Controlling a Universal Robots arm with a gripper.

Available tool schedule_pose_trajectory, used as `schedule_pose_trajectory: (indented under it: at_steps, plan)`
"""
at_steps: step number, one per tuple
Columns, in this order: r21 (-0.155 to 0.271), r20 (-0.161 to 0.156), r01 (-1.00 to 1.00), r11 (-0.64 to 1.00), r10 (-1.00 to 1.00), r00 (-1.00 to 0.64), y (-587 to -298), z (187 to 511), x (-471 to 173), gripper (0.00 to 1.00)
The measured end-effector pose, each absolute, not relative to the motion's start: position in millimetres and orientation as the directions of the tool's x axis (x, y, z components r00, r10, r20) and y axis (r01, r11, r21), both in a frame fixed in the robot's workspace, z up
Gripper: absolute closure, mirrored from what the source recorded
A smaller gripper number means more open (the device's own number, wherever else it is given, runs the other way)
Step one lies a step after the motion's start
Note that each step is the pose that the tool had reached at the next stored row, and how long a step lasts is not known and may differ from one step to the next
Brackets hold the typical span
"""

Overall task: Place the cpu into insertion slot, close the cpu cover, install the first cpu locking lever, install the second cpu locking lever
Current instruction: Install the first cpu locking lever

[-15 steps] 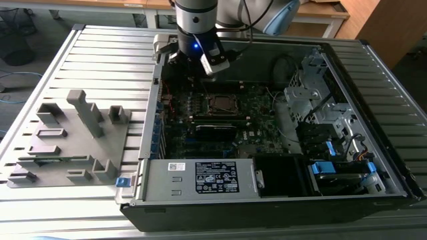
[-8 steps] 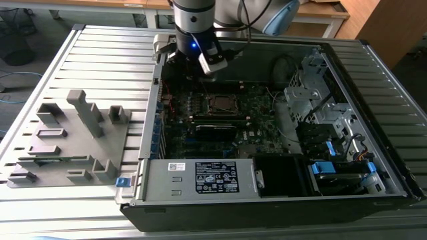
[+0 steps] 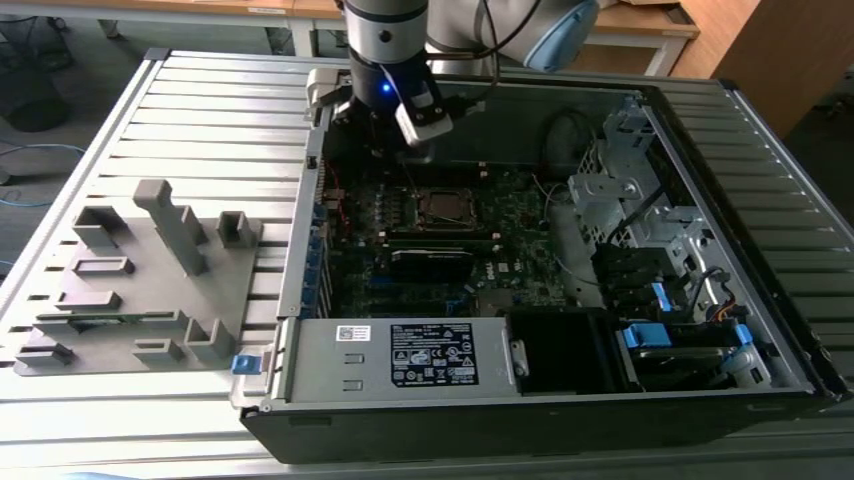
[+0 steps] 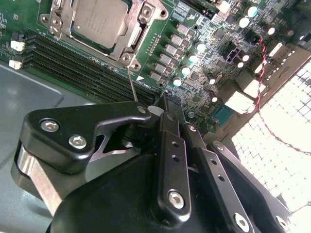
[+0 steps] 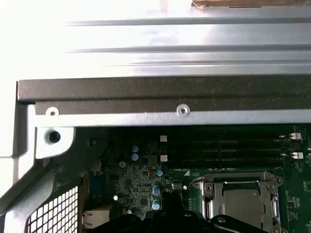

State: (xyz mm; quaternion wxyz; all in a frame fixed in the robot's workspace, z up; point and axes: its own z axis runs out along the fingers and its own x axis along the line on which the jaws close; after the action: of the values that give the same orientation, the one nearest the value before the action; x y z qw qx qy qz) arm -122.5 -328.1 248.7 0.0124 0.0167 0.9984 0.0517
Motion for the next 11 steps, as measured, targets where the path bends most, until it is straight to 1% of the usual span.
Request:
schedule_pose_trajectory:
  at_steps: [11]
  plan:
    - [0.124, -0.023, 0.032, 0.992, 0.035, -0.999, -322.5, 248.4, -122.7, 0.89]
